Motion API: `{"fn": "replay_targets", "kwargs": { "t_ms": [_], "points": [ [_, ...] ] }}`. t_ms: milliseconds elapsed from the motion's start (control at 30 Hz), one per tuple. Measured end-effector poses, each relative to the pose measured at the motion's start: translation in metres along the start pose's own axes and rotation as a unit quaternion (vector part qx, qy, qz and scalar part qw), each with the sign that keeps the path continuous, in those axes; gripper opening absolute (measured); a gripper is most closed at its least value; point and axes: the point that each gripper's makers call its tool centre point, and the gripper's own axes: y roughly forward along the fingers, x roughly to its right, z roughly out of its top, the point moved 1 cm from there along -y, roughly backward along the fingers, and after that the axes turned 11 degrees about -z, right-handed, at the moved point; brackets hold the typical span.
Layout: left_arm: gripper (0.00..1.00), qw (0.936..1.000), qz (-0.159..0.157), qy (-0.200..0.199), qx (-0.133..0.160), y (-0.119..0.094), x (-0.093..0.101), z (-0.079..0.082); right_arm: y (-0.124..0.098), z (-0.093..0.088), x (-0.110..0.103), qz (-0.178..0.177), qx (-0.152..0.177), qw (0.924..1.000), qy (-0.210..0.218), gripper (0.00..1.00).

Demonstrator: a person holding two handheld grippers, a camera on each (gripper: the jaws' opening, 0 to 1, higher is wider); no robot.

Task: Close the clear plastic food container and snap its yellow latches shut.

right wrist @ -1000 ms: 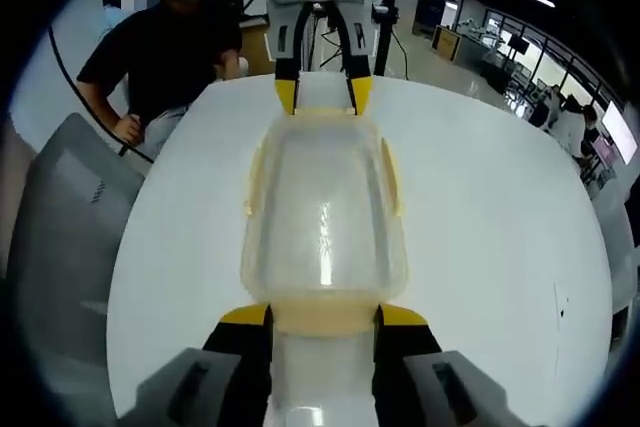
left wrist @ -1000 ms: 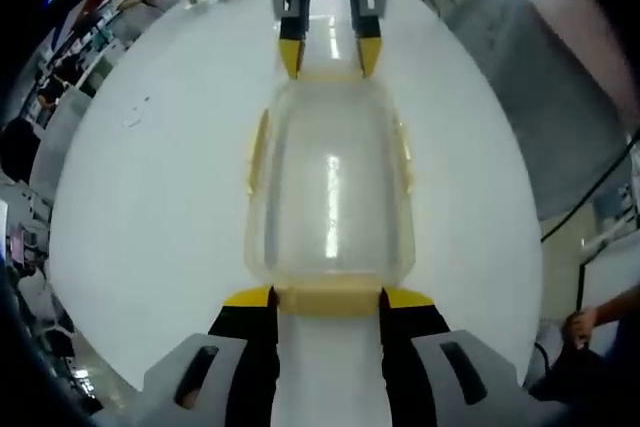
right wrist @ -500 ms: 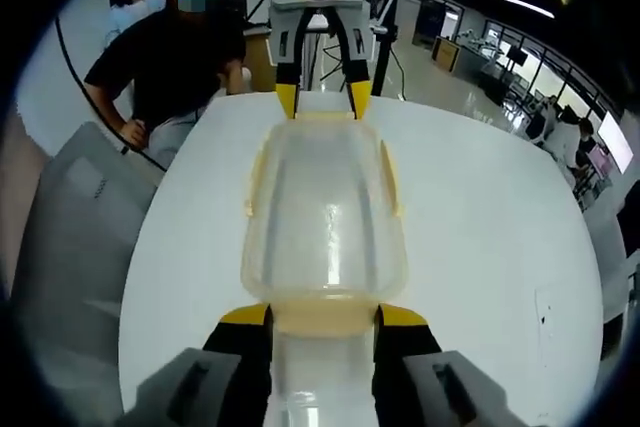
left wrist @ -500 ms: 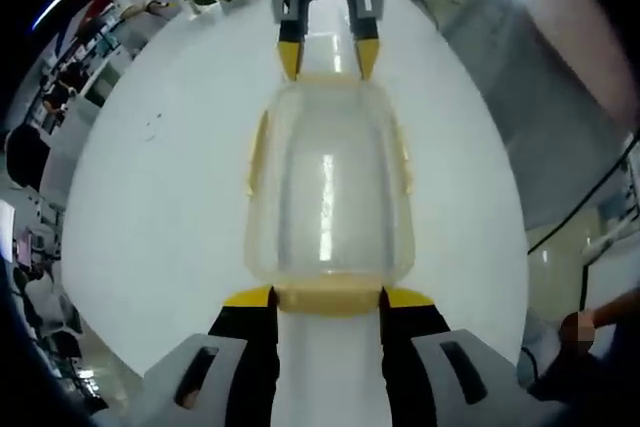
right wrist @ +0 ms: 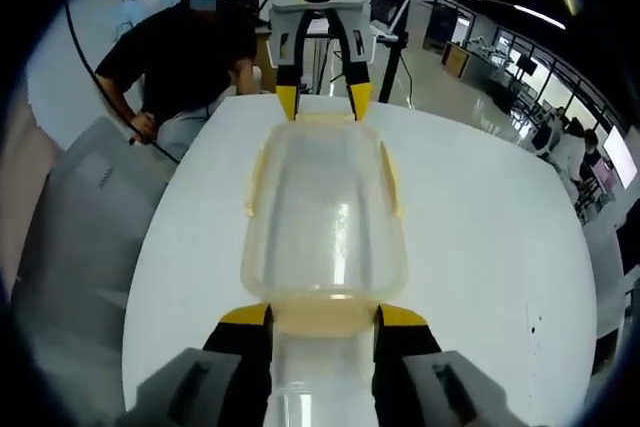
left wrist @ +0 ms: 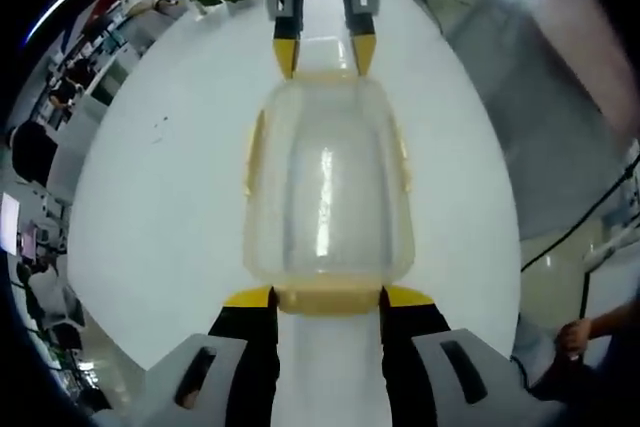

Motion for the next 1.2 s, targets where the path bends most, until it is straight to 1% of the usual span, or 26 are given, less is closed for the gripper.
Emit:
{"fn": "replay_targets", "kwargs": {
  "t_ms": [467,833,900,933,1133,1200],
  "points": [
    [0.37,0.9999,0.003,-0.01,0.004,0.001,0.005,0.013,-0.011,-0.007,0.001,0.004,-0.006,0.9999,-0.009,0.37],
    [0.37,0.9995,0.002,-0.024,0.018,0.003,0.009,0.028,-0.024,-0.017,0.001,0.014,-0.009,0.9998,-0.013,0.37],
    [0.37,0.9994,0.0,-0.028,0.019,0.004,0.009,0.032,-0.026,-0.019,0.002,0.013,-0.01,0.9997,-0.017,0.37],
    [0.37,0.9993,0.0,-0.032,0.019,0.005,0.008,0.032,-0.027,-0.019,0.004,0.005,-0.007,0.9995,-0.03,0.37],
    [0.37,0.9994,0.002,-0.028,0.023,0.005,0.008,0.042,-0.033,-0.026,0.005,0.008,-0.011,0.9996,-0.026,0.36],
    [0.37,0.9995,0.003,-0.026,0.02,0.006,0.007,0.044,-0.035,-0.028,0.006,0.008,-0.012,0.9996,-0.025,0.36]
  ]
}}
